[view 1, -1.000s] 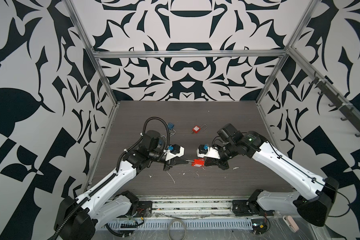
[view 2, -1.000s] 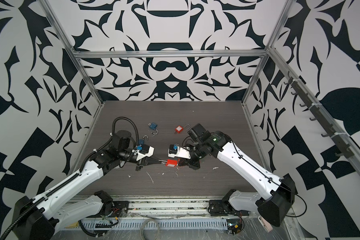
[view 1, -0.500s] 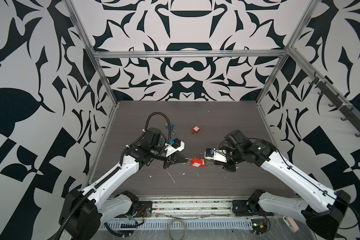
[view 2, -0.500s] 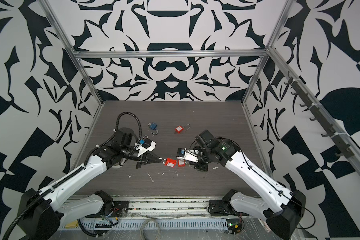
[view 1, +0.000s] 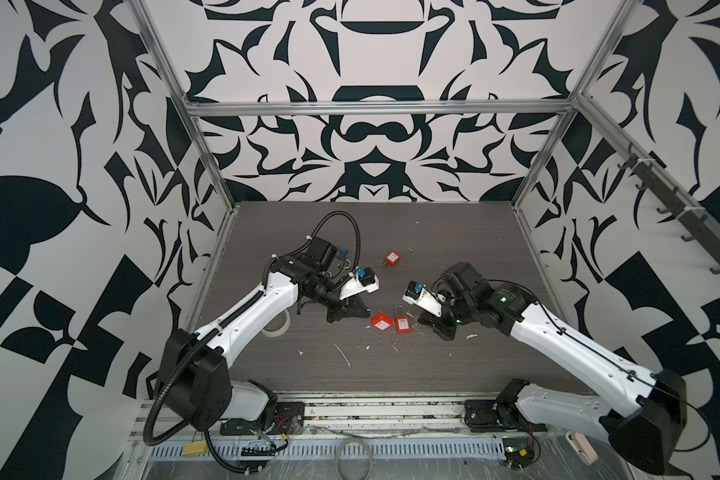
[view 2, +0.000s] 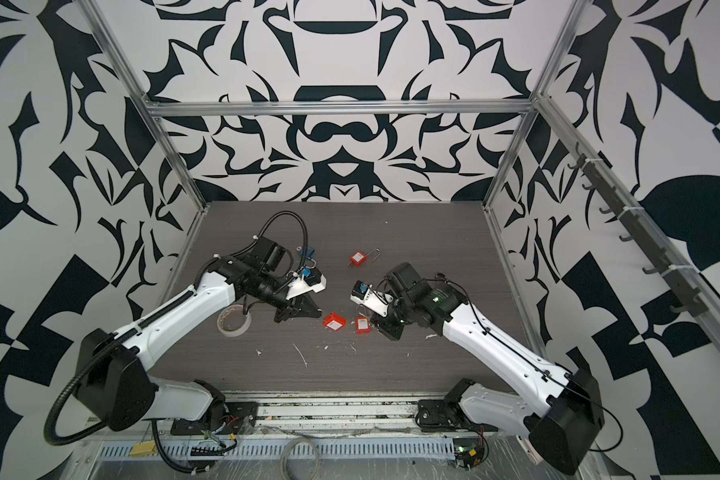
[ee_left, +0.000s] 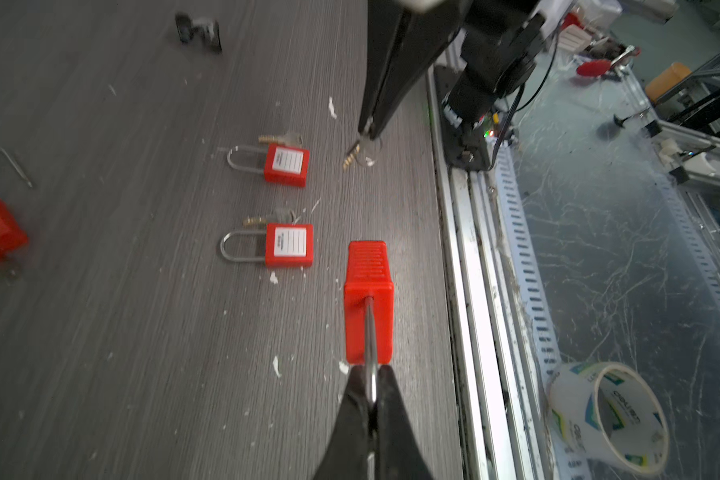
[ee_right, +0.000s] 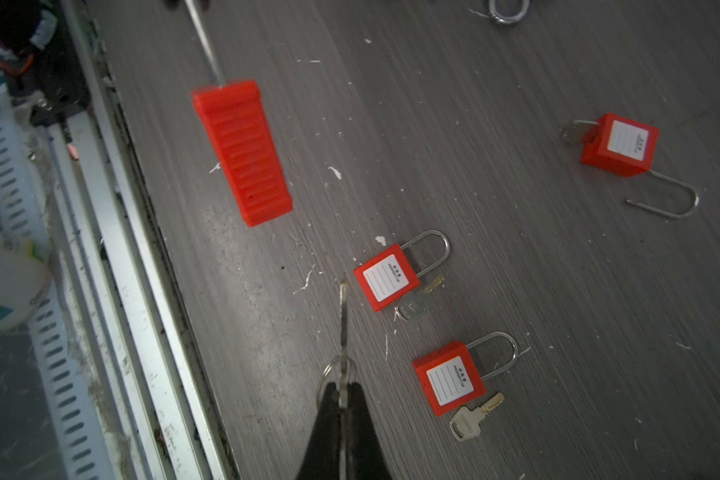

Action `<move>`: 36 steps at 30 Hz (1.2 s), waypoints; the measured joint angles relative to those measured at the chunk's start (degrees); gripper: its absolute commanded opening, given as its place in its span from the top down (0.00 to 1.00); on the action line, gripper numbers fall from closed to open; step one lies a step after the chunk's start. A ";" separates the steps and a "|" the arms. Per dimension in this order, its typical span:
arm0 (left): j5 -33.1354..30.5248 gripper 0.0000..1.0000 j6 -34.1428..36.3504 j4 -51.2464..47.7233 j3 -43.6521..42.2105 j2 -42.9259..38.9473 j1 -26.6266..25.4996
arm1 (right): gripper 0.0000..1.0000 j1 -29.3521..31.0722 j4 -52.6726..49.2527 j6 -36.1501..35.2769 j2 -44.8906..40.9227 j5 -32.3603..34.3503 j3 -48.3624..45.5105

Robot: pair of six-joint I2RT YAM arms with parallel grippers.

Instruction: Lock with the key

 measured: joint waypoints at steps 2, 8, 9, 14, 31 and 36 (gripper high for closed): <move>-2.25 1.00 1.03 -3.04 2.08 2.01 0.00 | 1.00 -0.04 2.91 5.25 0.37 0.96 -0.61; -5.73 1.00 3.45 -9.92 9.27 10.97 -0.11 | 1.00 -0.02 8.94 17.81 0.48 3.69 -3.85; -6.51 1.00 3.65 -10.69 10.03 12.46 -0.15 | 1.00 -0.02 9.46 19.74 0.48 4.31 -4.48; -9.51 1.00 4.11 -13.79 13.70 19.37 -0.39 | 1.00 0.15 11.23 28.24 0.72 5.92 -6.86; -15.98 1.00 3.98 -17.46 22.38 31.04 -3.41 | 1.00 4.00 14.29 41.44 6.58 2.32 -6.99; -17.33 1.00 3.80 -18.64 24.55 33.29 -4.70 | 1.00 4.28 14.91 45.09 10.29 0.15 -6.84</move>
